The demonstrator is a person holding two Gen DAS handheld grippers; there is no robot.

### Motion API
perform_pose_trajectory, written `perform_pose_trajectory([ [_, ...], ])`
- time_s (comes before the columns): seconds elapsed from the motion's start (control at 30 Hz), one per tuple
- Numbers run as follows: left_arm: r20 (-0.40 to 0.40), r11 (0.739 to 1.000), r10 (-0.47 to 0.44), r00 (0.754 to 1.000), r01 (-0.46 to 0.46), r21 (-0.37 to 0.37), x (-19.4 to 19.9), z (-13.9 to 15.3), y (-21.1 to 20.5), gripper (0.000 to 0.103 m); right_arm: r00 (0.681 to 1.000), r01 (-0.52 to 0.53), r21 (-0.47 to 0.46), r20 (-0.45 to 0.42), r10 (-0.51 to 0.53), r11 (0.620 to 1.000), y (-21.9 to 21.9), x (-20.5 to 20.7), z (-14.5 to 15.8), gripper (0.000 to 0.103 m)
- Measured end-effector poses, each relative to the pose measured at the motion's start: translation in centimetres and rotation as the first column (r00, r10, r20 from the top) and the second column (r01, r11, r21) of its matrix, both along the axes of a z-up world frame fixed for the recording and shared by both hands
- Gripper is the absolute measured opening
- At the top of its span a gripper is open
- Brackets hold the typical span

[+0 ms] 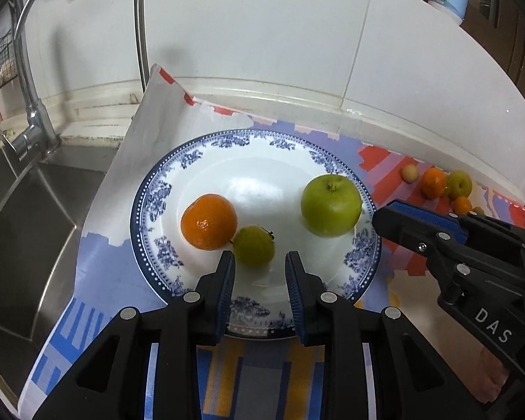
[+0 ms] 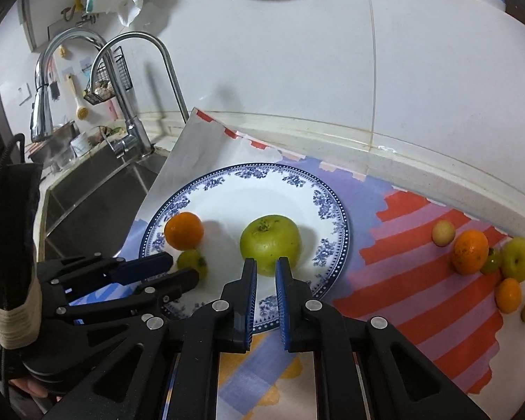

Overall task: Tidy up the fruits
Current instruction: 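Release the green citrus on the plate with the left gripper while the right gripper lets go of the orange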

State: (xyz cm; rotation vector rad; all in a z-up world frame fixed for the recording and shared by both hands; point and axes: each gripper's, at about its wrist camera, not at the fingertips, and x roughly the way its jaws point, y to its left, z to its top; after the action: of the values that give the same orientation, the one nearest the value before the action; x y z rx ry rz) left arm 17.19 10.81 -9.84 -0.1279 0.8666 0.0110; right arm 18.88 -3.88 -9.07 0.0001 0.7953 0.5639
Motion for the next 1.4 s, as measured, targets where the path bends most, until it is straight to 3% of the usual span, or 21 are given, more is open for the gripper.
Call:
perform_pose_trajectory([
  [0.23, 0.012, 1.000, 0.005, 1.000, -0.005, -0.006, -0.6, 0.8, -0.2, 0.031, 1.000, 0.007, 0.008, 0.009, -0.007, 1.000, -0.2, 0.1, 0.4, 0.012],
  [0.43, 0.061, 1.000, -0.008, 0.998, 0.010, -0.019, -2.8, 3.1, -1.2, 0.044, 0.999, 0.014, 0.015, 0.029, -0.015, 1.000, -1.3, -1.0, 1.9, 0.012],
  [0.57, 0.110, 1.000, -0.020, 0.994, 0.020, 0.005, -4.4, 5.0, -2.5, 0.061, 0.997, 0.035, 0.015, 0.062, -0.035, 0.999, -2.8, -2.5, 3.9, 0.014],
  [0.6, 0.126, 1.000, -0.017, 0.992, 0.016, 0.012, -5.0, 5.6, -2.8, 0.061, 0.997, 0.046, 0.020, 0.067, -0.047, 0.999, -3.4, -3.0, 4.5, 0.015],
  [0.67, 0.152, 1.000, -0.012, 0.988, 0.009, 0.019, -6.0, 6.7, -3.3, 0.067, 0.994, 0.070, 0.016, 0.077, -0.071, 0.997, -4.3, -3.9, 5.3, 0.032],
  [0.7, 0.166, 1.000, -0.007, 0.986, 0.004, 0.021, -6.6, 7.3, -3.6, 0.070, 0.992, 0.084, 0.013, 0.089, -0.085, 0.996, -4.8, -4.6, 5.8, 0.035],
  [0.8, 0.211, 0.998, -0.033, 0.977, 0.023, 0.051, -8.3, 8.5, -4.9, 0.079, 0.988, 0.103, -0.002, 0.117, -0.102, 0.995, -6.1, -6.5, 6.9, 0.036],
  [0.9, 0.230, 0.996, -0.061, 0.971, 0.043, 0.083, -9.9, 9.2, -6.3, 0.080, 0.982, 0.128, -0.020, 0.145, -0.124, 0.992, -7.3, -8.5, 7.8, 0.045],
  [1.03, 0.224, 0.992, -0.110, 0.968, 0.094, 0.082, -11.6, 9.3, -8.2, 0.081, 0.979, 0.142, -0.046, 0.157, -0.133, 0.989, -8.7, -10.8, 8.5, 0.048],
  [1.17, 0.218, 0.988, -0.146, 0.965, 0.131, 0.081, -12.9, 9.0, -10.0, 0.085, 0.971, 0.187, -0.075, 0.167, -0.173, 0.979, -10.5, -13.5, 8.7, 0.060],
  [1.4, 0.201, 0.969, -0.232, 0.952, 0.209, 0.128, -14.9, 8.2, -13.6, 0.088, 0.963, 0.250, -0.142, 0.142, -0.230, 0.958, -13.3, -16.7, 7.9, 0.062],
])
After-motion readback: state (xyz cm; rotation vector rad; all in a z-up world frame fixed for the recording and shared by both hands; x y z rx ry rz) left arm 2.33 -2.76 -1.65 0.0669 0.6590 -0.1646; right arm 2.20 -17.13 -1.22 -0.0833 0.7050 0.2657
